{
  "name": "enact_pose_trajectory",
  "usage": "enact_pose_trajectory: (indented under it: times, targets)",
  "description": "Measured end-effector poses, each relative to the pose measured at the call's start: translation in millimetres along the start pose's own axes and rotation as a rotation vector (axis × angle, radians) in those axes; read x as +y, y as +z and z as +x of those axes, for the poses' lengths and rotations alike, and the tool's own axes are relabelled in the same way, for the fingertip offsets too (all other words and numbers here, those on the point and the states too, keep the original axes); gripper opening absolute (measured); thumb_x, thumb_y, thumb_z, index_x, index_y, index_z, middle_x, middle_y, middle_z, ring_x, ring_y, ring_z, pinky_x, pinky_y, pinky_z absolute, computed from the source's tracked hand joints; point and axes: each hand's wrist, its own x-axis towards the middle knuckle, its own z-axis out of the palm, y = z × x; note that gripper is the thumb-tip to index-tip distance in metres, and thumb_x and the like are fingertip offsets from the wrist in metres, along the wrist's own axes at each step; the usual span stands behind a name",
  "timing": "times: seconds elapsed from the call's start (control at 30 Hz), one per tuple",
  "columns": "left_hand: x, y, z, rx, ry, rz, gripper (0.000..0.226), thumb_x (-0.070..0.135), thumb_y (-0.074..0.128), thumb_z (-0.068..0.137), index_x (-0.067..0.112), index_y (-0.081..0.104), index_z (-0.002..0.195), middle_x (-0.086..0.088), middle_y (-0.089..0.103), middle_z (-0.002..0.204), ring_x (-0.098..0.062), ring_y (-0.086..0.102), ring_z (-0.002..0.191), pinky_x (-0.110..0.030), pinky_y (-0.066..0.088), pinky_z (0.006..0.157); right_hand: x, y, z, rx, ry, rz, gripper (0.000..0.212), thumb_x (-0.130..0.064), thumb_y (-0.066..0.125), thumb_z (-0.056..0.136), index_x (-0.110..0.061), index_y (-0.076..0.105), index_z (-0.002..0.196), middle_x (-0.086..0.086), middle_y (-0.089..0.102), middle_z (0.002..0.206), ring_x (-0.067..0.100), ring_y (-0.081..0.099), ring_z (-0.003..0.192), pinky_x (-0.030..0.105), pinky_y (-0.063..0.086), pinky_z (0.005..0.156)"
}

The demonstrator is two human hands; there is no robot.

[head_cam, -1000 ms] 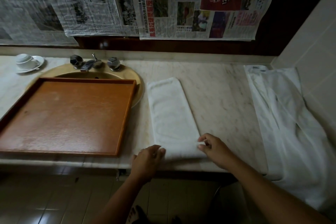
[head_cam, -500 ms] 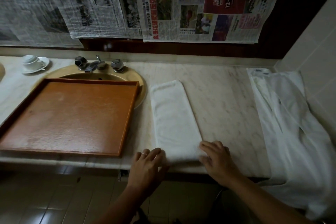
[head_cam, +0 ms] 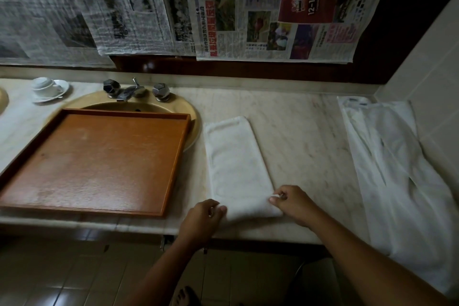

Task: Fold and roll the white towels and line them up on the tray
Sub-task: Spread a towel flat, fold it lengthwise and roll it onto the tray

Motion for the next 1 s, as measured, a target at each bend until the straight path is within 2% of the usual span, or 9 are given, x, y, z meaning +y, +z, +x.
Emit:
enact_pose_trajectory:
  times: [0.13,0.2,0.27,0.37,0.47,0.57,0.67,0.8,1.0]
  targets:
    - [4.8,3.9,-0.8,0.153,0.044,0.051,0.024,0.05,0.063,0.091,0.034,0.06,0.108,0.015,0.058,0.101,-0.004,0.057,0.088,-0.033,0.055,0.074,-5.3,2.6,0.7,0.151,-0.019,-0.197,0.024,-0.044,0.071,0.084,-0.028,0.054,0.081,-0.013,0.059,0.085,0.015,0.057,0.086,0.032,0.043,0.077]
    - [3.0,9.8,-3.2,0.269,0.217,0.212,0.011,0.041,0.064,0.093,0.032,0.065,0.099,0.015,0.06,0.098,-0.008,0.056,0.084,-0.033,0.053,0.068,-5.7,7.8,-8.0,0.265,-0.183,-0.324,0.018,-0.037,0.067,0.089,-0.03,0.054,0.078,-0.014,0.055,0.087,0.015,0.05,0.088,0.032,0.032,0.074]
    - [-1.2,14.4,-8.5,0.317,0.362,0.356,0.007,0.034,0.062,0.094,0.032,0.068,0.093,0.013,0.065,0.095,-0.011,0.057,0.078,-0.035,0.051,0.063,5.5,18.0,-17.3,0.376,-0.391,-0.433,0.012,-0.028,0.063,0.088,-0.031,0.06,0.077,-0.015,0.059,0.089,0.018,0.052,0.086,0.033,0.034,0.07]
    - [-6.7,13.8,-18.4,0.303,0.445,0.435,0.025,0.048,0.047,0.097,0.032,0.064,0.105,0.012,0.068,0.107,-0.012,0.059,0.078,-0.034,0.05,0.065,30.6,27.0,-27.7,0.383,-0.513,-0.396,0.025,-0.034,0.051,0.09,-0.028,0.071,0.105,-0.016,0.066,0.113,0.015,0.053,0.098,0.034,0.043,0.076]
    - [-9.8,13.5,-28.9,0.244,0.445,0.398,0.035,0.051,0.051,0.094,0.029,0.058,0.121,0.013,0.064,0.119,-0.011,0.062,0.077,-0.032,0.052,0.062,42.5,26.4,-35.9,0.227,-0.396,-0.211,0.04,-0.037,0.069,0.087,-0.031,0.063,0.126,-0.018,0.054,0.118,0.01,0.051,0.106,0.032,0.04,0.092]
    - [-4.1,14.3,-33.2,0.153,0.209,0.09,0.037,0.048,0.062,0.093,0.034,0.059,0.127,0.02,0.062,0.114,-0.004,0.06,0.068,-0.026,0.055,0.065,39.8,23.1,-37.4,0.135,-0.239,-0.033,0.033,-0.037,0.073,0.085,-0.043,0.061,0.115,-0.008,0.06,0.106,0.016,0.059,0.096,0.032,0.048,0.09]
    - [-8.0,12.8,-22.6,0.072,0.081,-0.017,0.039,0.055,0.061,0.091,0.037,0.06,0.125,0.012,0.067,0.102,-0.007,0.064,0.076,-0.026,0.055,0.072,27.0,16.1,-31.1,0.074,-0.183,0.086,0.022,-0.029,0.073,0.088,-0.031,0.064,0.108,-0.008,0.067,0.101,0.013,0.063,0.094,0.029,0.051,0.084]
    - [-7.3,5.4,-3.6,0.034,0.057,-0.036,0.038,0.058,0.054,0.094,0.03,0.066,0.118,0.009,0.068,0.109,-0.007,0.063,0.098,-0.032,0.055,0.081,12.7,7.9,-19.7,0.025,-0.106,0.1,0.021,-0.031,0.072,0.088,-0.025,0.066,0.107,-0.003,0.068,0.099,0.013,0.064,0.092,0.036,0.054,0.085]
    - [10.4,-9.4,9.8,0.1,0.004,0.074,0.031,0.058,0.066,0.086,0.034,0.059,0.104,0.013,0.061,0.098,-0.005,0.06,0.084,-0.029,0.052,0.067,4.2,5.1,-8.6,0.116,-0.007,-0.019,0.02,-0.041,0.074,0.084,-0.038,0.058,0.096,-0.017,0.055,0.099,0.014,0.051,0.101,0.038,0.048,0.09]
